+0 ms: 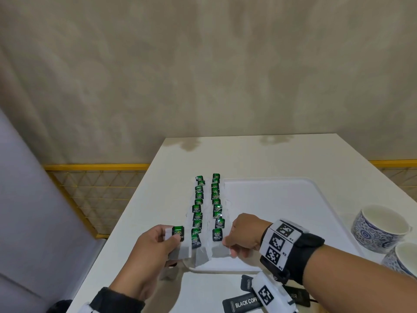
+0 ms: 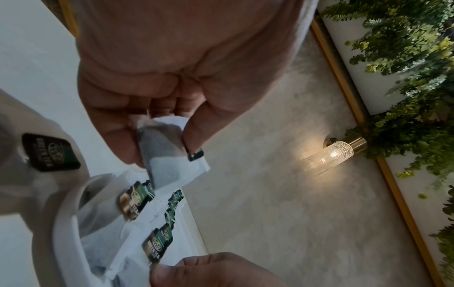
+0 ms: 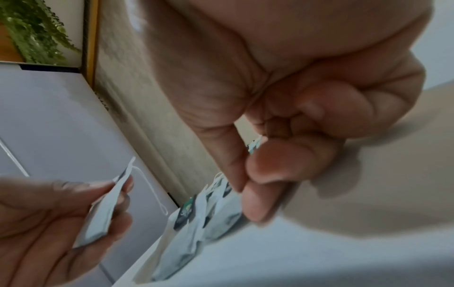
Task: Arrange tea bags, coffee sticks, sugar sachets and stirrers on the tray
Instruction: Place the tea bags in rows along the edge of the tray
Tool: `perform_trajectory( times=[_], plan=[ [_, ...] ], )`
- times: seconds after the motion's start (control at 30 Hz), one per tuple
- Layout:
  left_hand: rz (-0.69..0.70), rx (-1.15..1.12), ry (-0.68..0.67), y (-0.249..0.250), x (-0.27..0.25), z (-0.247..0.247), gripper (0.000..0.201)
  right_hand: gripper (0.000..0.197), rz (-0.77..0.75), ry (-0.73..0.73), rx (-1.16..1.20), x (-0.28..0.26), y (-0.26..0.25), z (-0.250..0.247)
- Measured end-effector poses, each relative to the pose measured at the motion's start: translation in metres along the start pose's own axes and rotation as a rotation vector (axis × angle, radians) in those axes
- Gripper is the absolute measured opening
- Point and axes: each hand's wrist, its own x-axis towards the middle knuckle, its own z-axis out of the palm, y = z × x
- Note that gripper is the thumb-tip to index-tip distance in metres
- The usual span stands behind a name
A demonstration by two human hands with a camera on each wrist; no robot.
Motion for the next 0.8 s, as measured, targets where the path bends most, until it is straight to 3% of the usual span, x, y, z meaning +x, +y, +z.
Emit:
perform_trajectory(
  times=[0.17, 0.23, 0.3, 0.4, 0.57, 0.8],
  plan=[
    [0.045, -0.005, -0.033, 0.005, -0.005, 0.004, 0.006, 0.022, -0.124, 0.107, -0.211, -0.01, -0.006, -0.005],
    [0.067, -0.033, -0.039, 0.009, -0.006, 0.006, 0.006, 0.023, -0.256, 0.118, -0.073, -0.022, -0.01, -0.008],
    [0.099, -0.053, -0.046, 0.013, -0.008, 0.011, 0.009, 0.027, -0.369, 0.011, 0.106, -0.037, -0.015, -0.011],
    [0.13, -0.055, -0.069, 0.017, -0.012, 0.018, 0.011, 0.022, -0.456, -0.048, 0.159, -0.05, -0.018, -0.008],
    [0.145, 0.049, -0.051, 0.016, -0.019, 0.014, 0.011, 0.014, -0.341, 0.06, 0.032, -0.041, -0.005, -0.009],
    [0.196, 0.188, 0.025, 0.019, -0.042, -0.034, 0.01, 0.027, -0.138, -0.042, -0.046, -0.022, 0.006, -0.003]
  ],
)
